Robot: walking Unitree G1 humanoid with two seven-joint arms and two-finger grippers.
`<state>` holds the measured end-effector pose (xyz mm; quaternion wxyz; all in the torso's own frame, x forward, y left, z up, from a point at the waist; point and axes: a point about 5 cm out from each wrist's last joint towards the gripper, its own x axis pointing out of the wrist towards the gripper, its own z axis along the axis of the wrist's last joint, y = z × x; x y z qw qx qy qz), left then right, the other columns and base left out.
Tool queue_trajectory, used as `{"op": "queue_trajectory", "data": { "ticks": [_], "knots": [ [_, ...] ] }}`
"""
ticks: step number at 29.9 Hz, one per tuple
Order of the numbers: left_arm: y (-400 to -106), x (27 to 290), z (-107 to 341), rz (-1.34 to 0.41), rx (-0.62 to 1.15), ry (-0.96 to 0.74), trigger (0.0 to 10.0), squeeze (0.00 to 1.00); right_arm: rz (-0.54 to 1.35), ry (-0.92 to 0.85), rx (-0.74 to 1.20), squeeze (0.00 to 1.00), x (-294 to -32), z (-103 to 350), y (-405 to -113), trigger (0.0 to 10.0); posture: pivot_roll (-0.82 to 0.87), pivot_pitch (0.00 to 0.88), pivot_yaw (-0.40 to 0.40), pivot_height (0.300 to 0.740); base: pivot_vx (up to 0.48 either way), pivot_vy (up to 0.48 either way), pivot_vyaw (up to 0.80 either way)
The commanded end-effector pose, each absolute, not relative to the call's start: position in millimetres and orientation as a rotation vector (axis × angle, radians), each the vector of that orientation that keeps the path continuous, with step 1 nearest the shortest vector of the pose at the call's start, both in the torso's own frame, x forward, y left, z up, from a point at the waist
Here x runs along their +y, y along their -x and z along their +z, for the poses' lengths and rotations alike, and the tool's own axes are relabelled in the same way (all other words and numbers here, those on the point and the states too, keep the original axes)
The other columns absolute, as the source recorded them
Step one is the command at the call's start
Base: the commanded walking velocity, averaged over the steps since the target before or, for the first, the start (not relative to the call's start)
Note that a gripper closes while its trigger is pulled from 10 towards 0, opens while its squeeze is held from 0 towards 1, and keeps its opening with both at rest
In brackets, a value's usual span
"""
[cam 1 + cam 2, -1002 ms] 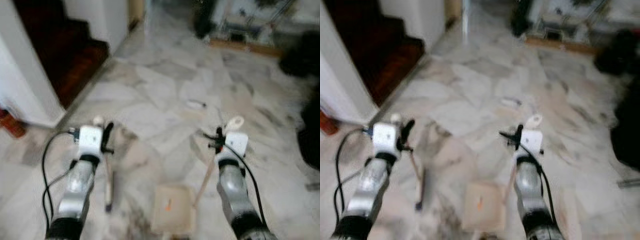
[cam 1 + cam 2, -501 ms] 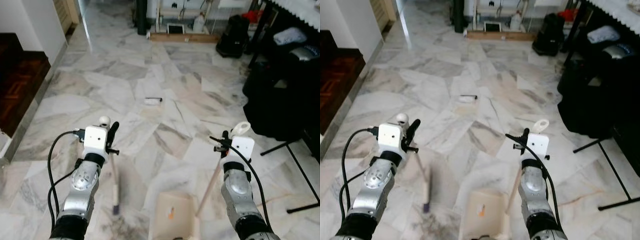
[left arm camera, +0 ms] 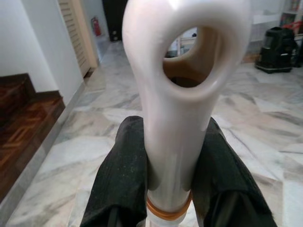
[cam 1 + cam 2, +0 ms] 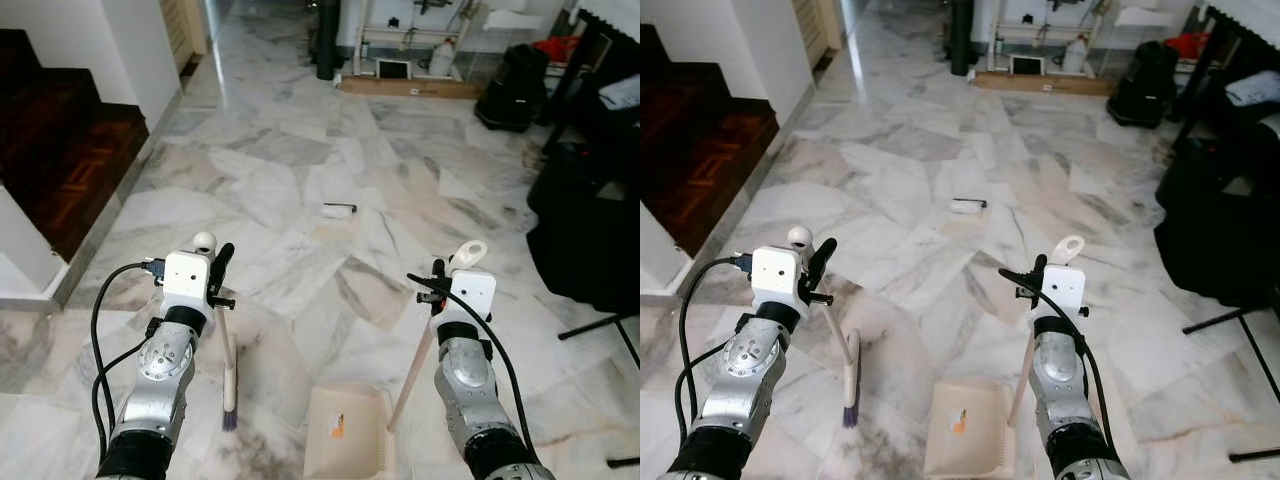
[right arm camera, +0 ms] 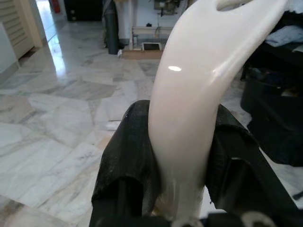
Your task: Sweep floor
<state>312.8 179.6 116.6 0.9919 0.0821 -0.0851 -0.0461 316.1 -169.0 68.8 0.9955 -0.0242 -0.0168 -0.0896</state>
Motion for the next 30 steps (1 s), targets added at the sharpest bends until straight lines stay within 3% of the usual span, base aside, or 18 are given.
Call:
{"op": "queue_trajectory", "data": {
  "ticks": [1, 30],
  "knots": [
    [-314.6, 180.4, 123.8, -0.09, -0.201, -0.177, 10.0, 0.0, -0.17, 0.052, -0.077, 0.0, -167.6, 78.7, -320.7, 10.0, -0.06, 0.105, -0.044, 0.74, 0.352, 0.0, 0.0],
    [-314.8, 180.6, 124.6, -0.087, -0.207, -0.178, 10.0, 0.0, -0.158, 0.042, -0.082, 0.0, -166.6, 79.3, -320.9, 10.0, -0.06, 0.104, -0.047, 0.74, 0.388, 0.0, 0.0]
  ]
}}
